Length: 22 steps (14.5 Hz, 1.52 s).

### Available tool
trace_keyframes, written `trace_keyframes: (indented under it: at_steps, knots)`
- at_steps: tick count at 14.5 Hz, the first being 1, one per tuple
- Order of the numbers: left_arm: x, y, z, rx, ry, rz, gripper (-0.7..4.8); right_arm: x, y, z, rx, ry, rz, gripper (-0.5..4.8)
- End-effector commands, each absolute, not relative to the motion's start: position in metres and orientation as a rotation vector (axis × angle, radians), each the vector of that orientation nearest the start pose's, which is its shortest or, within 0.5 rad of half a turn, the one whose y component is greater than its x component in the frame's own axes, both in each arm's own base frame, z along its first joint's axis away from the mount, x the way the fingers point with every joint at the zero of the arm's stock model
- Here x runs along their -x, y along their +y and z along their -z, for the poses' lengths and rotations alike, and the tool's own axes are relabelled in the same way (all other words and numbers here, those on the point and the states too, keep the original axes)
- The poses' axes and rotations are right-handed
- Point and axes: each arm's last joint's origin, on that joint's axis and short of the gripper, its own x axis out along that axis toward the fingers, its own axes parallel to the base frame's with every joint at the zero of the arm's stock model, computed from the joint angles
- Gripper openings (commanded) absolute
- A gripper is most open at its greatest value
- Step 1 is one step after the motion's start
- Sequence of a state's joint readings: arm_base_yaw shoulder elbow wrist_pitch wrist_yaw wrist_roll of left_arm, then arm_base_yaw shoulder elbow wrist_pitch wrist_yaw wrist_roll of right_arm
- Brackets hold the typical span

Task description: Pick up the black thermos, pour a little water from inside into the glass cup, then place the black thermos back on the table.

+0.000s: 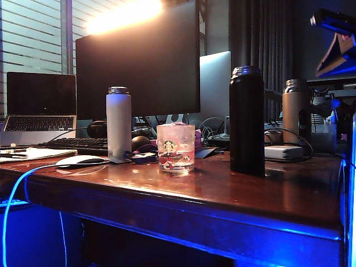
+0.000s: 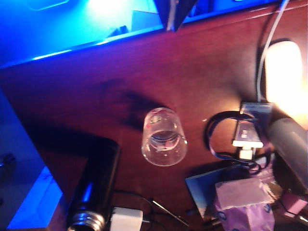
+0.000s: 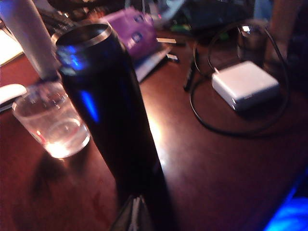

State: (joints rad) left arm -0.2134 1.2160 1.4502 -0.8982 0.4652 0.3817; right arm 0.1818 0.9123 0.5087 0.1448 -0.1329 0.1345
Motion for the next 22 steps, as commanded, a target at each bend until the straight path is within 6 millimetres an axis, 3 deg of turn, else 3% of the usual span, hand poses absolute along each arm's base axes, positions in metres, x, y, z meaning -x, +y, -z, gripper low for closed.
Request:
trace_keyframes:
  at_steps: [1, 2, 6, 9, 13, 16, 22]
  knots:
    - [-0.221, -0.061, -0.415, -0.286, 0.463, 0.767, -0.03, -0.199, 0.041, -0.250, -0.120, 0.244, -0.315, 2.24]
    - [-0.221, -0.061, -0.416, -0.287, 0.455, 0.766, -0.03, -0.202, 0.042, -0.250, -0.124, 0.226, -0.331, 4.79]
    - [-0.221, -0.061, -0.416, -0.286, 0.456, 0.768, -0.03, -0.223, 0.047, -0.246, -0.093, 0.091, -0.362, 4.79]
    - [-0.221, -0.061, -0.416, -0.285, 0.456, 0.769, -0.03, -0.236, 0.053, -0.233, -0.093, -0.002, -0.358, 4.79]
    - [-0.221, -0.061, -0.416, -0.285, 0.456, 0.769, -0.03, -0.249, 0.089, -0.202, -0.090, 0.025, -0.246, 4.79]
    - [-0.221, -0.061, -0.416, -0.285, 0.456, 0.769, -0.03, -0.243, 0.123, -0.190, -0.052, -0.012, -0.059, 4.79]
    - [-0.221, -0.061, -0.416, -0.285, 0.457, 0.770, -0.03, -0.266, 0.142, -0.165, -0.041, 0.009, -0.085, 4.79]
